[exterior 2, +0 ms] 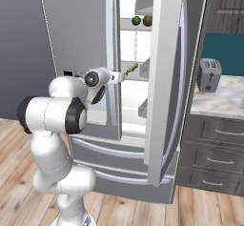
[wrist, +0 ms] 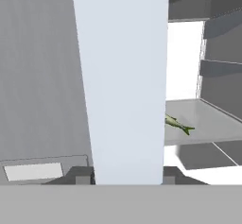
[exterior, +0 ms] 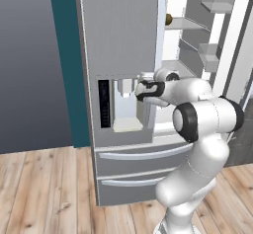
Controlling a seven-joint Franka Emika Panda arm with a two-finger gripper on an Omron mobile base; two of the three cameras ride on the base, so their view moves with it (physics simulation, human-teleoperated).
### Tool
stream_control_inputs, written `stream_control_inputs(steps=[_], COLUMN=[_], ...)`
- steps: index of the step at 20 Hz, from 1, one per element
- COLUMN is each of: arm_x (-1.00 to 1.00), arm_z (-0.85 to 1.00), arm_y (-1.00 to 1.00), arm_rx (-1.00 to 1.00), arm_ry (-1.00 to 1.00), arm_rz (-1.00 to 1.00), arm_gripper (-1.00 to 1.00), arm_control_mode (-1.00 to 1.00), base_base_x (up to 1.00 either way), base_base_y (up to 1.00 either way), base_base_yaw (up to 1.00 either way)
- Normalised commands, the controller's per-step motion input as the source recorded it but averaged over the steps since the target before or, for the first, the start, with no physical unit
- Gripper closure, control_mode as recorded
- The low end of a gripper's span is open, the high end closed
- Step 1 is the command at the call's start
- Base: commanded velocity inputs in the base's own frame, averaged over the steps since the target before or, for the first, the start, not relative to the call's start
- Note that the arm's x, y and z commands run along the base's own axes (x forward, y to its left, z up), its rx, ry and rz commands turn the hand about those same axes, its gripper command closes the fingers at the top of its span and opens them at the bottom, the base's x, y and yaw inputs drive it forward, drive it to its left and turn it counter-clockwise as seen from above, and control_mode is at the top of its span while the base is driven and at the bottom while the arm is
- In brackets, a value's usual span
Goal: Gather the potato and avocado from the fridge and place them on a tray on the dining counter. Then gather the fishs from the fridge and place them on the other tray.
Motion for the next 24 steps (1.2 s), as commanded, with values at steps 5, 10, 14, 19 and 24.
stream_control_inputs(steps=[5,10,14,19,24], arm_x=[-0.14,-0.14,-0.45,-0.84,-0.90], arm_z=[0.48,0.57,0.80,0.82,0.72], arm_y=[0.20,0.18,0.21,0.16,0.27], arm_rx=[0.01,0.05,0.06,0.03,0.00], arm_ry=[-0.14,-0.01,0.00,0.03,0.09], arm_rz=[0.00,0.00,0.00,0.00,0.02], arm_gripper=[1.00,1.00,1.00,1.00,1.00], arm_control_mode=[-1.00,-1.00,-1.00,-1.00,-1.00], base_base_x=[0.00,0.00,0.00,0.00,0.00], base_base_y=[0.00,0.00,0.00,0.00,0.00], base_base_yaw=[0.00,0.00,0.00,0.00,0.00])
